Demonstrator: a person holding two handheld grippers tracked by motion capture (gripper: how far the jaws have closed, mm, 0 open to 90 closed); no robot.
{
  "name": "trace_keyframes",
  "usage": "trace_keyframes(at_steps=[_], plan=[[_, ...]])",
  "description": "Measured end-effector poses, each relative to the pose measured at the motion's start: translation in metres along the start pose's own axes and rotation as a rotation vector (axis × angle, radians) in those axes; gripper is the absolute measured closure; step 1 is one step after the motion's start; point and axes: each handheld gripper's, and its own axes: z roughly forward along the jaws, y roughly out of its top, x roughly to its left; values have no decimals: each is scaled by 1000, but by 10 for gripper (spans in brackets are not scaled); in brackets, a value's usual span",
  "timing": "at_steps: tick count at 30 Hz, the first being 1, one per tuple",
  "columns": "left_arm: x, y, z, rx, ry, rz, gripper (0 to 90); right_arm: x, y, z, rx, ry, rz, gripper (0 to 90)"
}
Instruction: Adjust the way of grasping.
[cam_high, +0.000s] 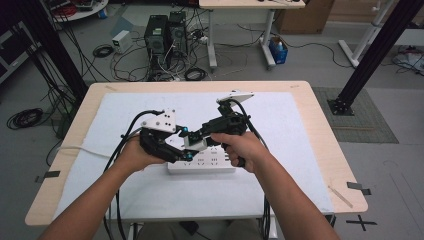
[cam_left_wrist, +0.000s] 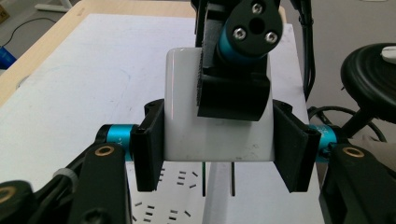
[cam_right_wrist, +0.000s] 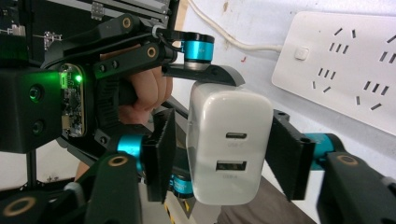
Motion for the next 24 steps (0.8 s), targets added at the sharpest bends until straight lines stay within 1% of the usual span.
trace_keyframes(at_steps=[4,5,11,15,20,24], plan=[[-1,0,1,-4,6,-2,426,0,1,0,-5,-1,9,561],[-1,0,2,-3,9,2,426,-2,1,0,-9,-5,2,563],[-1,-1,2,4,16,18,426,-4,1,0,-7,6,22,594],[-2,-1,2,1,28,29,425,-5,1,-1,-12,24,23,615],[-3,-1,4,12,44,42,425,-5,1,0,-14,18,24,621],[-2,-1,4,8,44,45,425,-6,1,-1,-19,19,20,622]])
